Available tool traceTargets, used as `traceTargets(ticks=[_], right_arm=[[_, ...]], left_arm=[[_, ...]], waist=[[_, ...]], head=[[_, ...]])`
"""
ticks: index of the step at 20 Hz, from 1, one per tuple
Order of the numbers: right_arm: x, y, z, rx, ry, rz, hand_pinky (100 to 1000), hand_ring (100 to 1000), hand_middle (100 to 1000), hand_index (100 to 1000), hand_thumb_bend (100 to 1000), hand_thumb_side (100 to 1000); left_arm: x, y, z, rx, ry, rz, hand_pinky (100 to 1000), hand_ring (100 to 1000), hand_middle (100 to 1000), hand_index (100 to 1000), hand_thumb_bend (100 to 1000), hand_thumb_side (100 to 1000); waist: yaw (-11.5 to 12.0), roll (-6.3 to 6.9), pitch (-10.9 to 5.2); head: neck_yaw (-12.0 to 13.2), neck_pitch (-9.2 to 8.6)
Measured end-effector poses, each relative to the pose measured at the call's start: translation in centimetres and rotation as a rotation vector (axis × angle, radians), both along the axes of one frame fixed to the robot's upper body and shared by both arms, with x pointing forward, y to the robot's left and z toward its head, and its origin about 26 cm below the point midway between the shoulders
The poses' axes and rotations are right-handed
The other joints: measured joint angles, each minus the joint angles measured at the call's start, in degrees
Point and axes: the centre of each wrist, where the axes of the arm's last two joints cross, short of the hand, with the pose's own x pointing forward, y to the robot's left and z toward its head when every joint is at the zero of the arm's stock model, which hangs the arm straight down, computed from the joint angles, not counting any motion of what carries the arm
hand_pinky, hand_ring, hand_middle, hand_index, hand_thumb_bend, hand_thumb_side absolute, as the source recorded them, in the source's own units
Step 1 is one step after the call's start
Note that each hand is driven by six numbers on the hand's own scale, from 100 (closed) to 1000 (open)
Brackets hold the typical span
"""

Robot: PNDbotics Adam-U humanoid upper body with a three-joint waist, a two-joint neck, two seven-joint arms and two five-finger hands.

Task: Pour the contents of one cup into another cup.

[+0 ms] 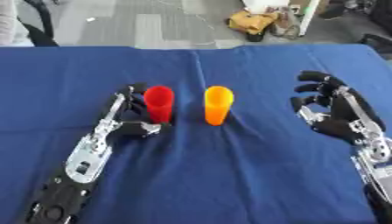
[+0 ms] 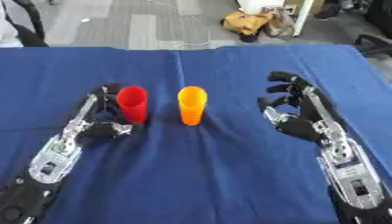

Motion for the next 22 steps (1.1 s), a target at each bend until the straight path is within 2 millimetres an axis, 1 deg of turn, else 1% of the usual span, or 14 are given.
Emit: traceTargets(ticks=[8,12,16,19,22], right_arm=[[0.1,0.2,0.0,-0.001,-0.002,0.011,583,758,792,863,282,228],[0.1,0.3,-0.1,0.003,-0.002,0.013,583,758,792,863,283,228],[0.1,0.3,0.0,0.003,-0.003,0.015,583,758,792,863,283,228],[0.1,0.3,0.0,0.004,-0.004,0.017,583,758,792,863,279,231],[0.1,0.3,0.0,0.006,-0.004,0.017,583,758,792,863,279,230]], left_arm=[[0.4,-0.1,0.3,0.001,-0.038,0.032,578,618,690,869,857,177],[0.4,-0.6,0.3,-0.010,-0.055,0.034,575,616,688,868,848,162],[0.4,-0.7,0.5,-0.020,-0.067,0.026,574,613,684,866,848,154],[0.5,-1.1,0.8,-0.027,-0.076,0.017,565,603,661,860,831,146],[0.5,-1.1,0.6,-0.022,-0.070,0.016,537,562,616,841,806,134]], waist=[[-0.6,-0.25,0.46],[-0.9,-0.33,0.68],[-1.0,-0.38,0.77],[-1.2,-0.47,0.83],[-1.3,-0.54,0.90]], head=[[0.2,-0.26],[0.2,-0.29],[0.2,-0.70],[0.3,-0.73],[0.4,-0.74]])
